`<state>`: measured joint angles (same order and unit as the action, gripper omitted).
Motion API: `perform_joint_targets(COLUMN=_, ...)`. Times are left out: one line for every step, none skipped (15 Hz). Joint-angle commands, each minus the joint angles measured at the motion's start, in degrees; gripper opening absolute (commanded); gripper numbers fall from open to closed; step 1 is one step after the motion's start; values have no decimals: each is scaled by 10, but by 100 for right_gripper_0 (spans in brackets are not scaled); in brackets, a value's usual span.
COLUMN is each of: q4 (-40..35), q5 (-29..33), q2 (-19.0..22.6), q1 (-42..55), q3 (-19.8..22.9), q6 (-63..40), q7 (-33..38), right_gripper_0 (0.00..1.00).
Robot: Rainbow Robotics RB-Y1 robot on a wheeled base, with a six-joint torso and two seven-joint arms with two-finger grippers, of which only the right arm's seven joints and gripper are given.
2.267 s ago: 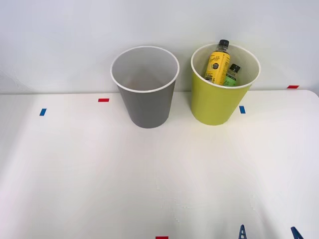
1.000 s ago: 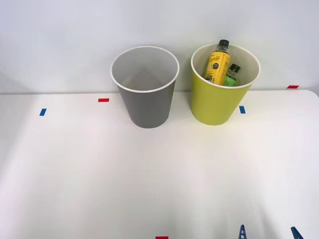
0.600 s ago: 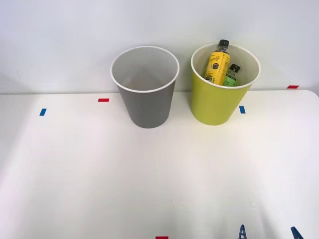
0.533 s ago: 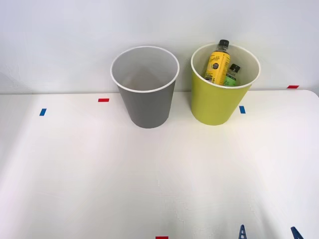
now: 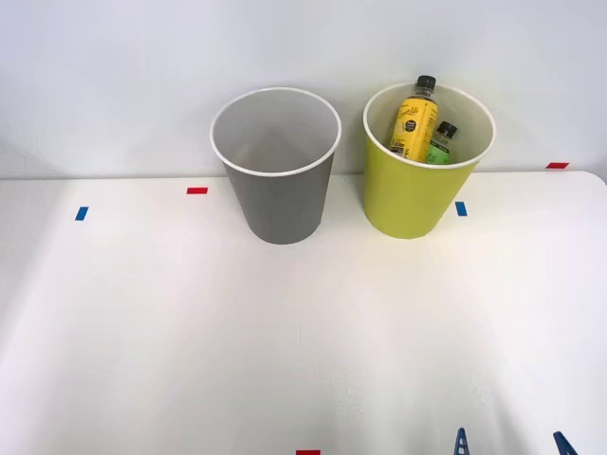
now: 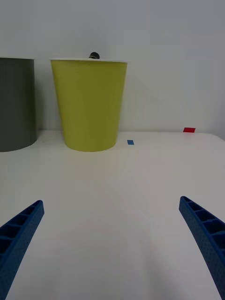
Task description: Put cans in the gray bin, plastic bottles in the light green bin
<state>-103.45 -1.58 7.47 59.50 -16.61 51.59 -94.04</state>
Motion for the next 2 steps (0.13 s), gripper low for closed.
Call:
perform_joint_targets(q4=0, q5=0, q2=0, q1=0, q3=0, q6=0, q7=0, right_gripper_0=100)
perform_joint_targets(q4=0, q5=0, q2=0, q1=0, q3=0, q6=0, q7=0, right_gripper_0=100)
